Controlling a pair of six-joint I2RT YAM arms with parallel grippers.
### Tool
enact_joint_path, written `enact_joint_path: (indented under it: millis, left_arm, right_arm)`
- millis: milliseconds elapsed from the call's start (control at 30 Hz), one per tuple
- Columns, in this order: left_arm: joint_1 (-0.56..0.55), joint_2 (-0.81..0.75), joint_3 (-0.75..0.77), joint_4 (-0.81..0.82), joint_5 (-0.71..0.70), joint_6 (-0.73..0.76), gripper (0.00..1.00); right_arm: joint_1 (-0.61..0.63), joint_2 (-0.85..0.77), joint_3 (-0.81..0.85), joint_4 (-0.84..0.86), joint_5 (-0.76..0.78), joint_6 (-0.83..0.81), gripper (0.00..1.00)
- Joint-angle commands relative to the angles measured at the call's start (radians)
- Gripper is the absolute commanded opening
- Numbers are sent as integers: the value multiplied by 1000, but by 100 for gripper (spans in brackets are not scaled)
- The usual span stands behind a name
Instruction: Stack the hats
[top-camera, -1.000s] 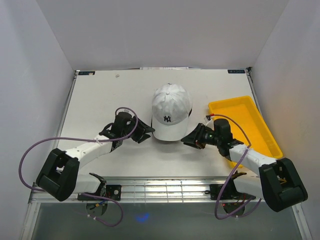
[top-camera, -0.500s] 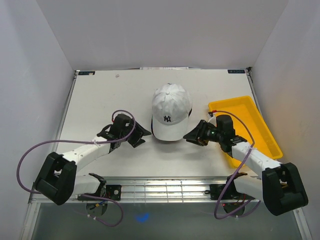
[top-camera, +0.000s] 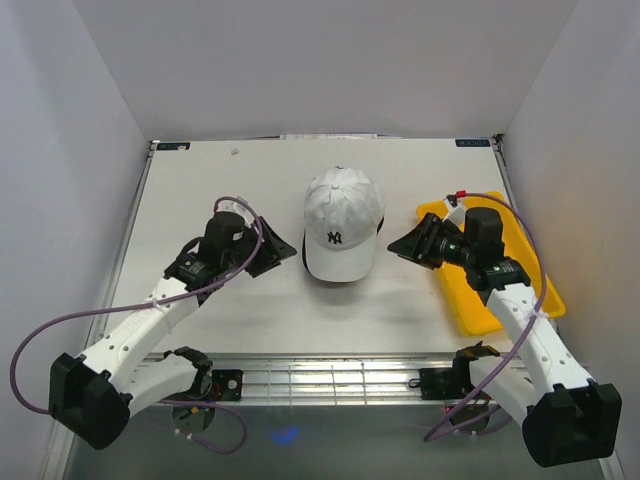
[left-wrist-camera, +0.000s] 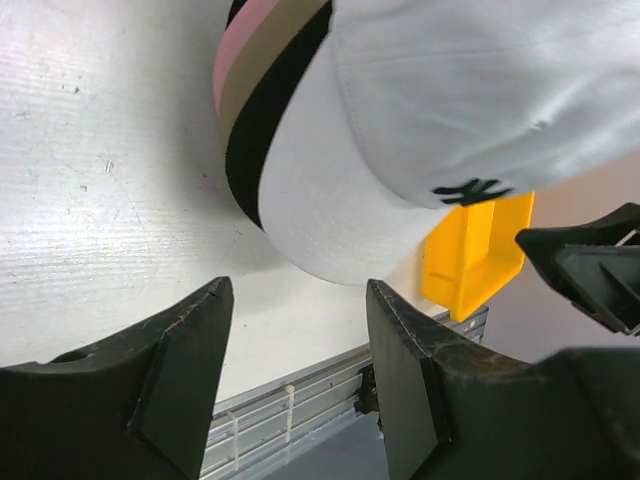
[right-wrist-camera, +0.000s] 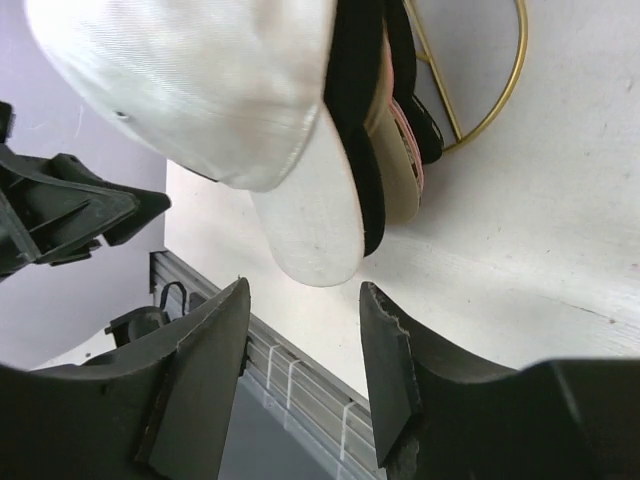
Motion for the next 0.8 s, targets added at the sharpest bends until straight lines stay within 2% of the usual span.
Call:
enact_joint_path:
  millis: [0, 133, 300, 500, 767]
  left_arm:
    - [3, -60, 93, -120, 9, 142, 66]
    - [3, -92, 197, -218, 6, 228, 66]
    - [3, -140, 257, -273, 35, 266, 66]
    - [3, -175, 326, -341, 41, 280, 67]
    - [3, -185, 383, -397, 30, 300, 67]
  right_arm:
    - [-6, -53, 124, -200, 83, -140, 54]
    - [-6, -93, 213, -312, 168, -211, 56]
    - [-6, -151, 262, -421, 266, -264, 58]
    - [-6, -226, 264, -441, 338, -283, 59]
    - [-6, -228, 304, -434, 372, -283, 61]
